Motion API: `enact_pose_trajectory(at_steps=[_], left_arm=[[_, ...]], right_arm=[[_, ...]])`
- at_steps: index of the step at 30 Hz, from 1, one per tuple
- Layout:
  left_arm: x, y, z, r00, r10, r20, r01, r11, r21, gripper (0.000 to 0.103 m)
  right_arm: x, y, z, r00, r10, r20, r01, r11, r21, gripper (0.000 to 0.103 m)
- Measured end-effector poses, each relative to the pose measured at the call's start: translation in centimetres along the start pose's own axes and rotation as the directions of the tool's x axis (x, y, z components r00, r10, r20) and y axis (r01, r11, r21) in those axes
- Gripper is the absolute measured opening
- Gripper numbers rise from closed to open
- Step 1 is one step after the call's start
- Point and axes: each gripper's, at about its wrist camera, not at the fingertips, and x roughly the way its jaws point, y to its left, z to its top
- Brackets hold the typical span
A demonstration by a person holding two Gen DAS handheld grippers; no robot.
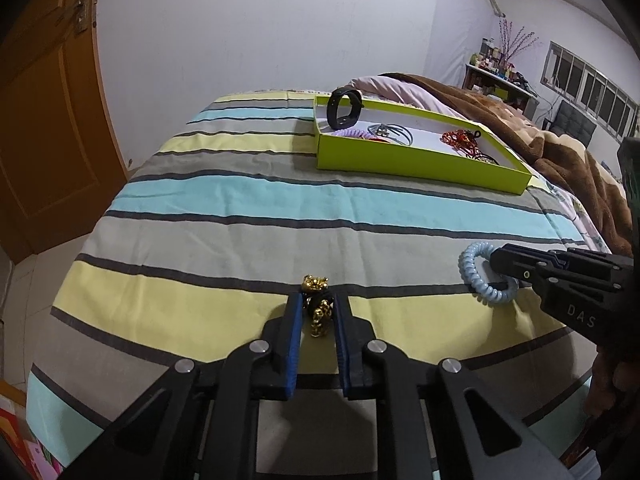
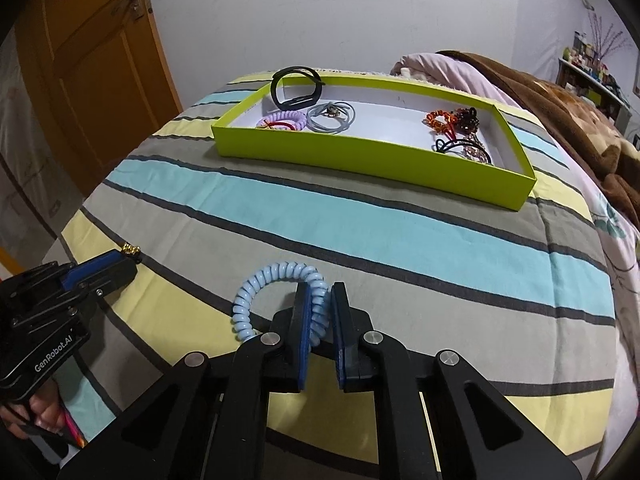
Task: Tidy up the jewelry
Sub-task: 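Carry the gold clip and blue coil tie into the green box with both tools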
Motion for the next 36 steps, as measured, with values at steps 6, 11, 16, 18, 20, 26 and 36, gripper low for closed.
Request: enact_pose_trajectory(at_steps=[6,11,16,18,20,26,36], left_arm=[[-0.4,-0.4,0.3,0.999,-0.036,0.018,0.035,0.999,0.008,0.014],[-0.9,-1.2,1.2,0.997,-0.066,0.044,0.065,0.998,0.023,0.014],[-1.2,-2.1,2.5,0.993,-0.094,0.066,0.091,0.995,0.044,0.014],[-1.3,-2.6,3.2,0.991,-0.105,0.079,0.100,0.993,0.060,0.014],[-1.3,-3.1,3.9,0.989,-0.118,0.087,0.112,0.991,0.071,0.014],[-0.9,-4.5,6.0,0.983,-0.144,0.110,0.132,0.985,0.109,0.014],[1.0,-6.9,10.0,0.975,-0.176,0.137,0.150,0.972,0.181,0.014]], right_arm=[[-0.9,-0.4,0.1,1.000,0.006,0.030,-0.006,1.000,0.010,0.010],[-2.1,-1.1,0.5,0.998,0.004,0.063,-0.006,1.000,0.030,0.010],[-3.3,-2.2,1.0,0.995,0.002,0.097,-0.006,0.999,0.050,0.010],[-3.7,-2.6,1.3,0.994,-0.003,0.111,-0.003,0.999,0.055,0.010],[-4.1,-3.1,1.7,0.992,-0.006,0.122,-0.001,0.998,0.059,0.010],[-5.0,-4.6,3.4,0.987,-0.023,0.160,0.011,0.997,0.073,0.010],[-4.5,-7.5,6.9,0.980,-0.044,0.193,0.025,0.995,0.097,0.010]])
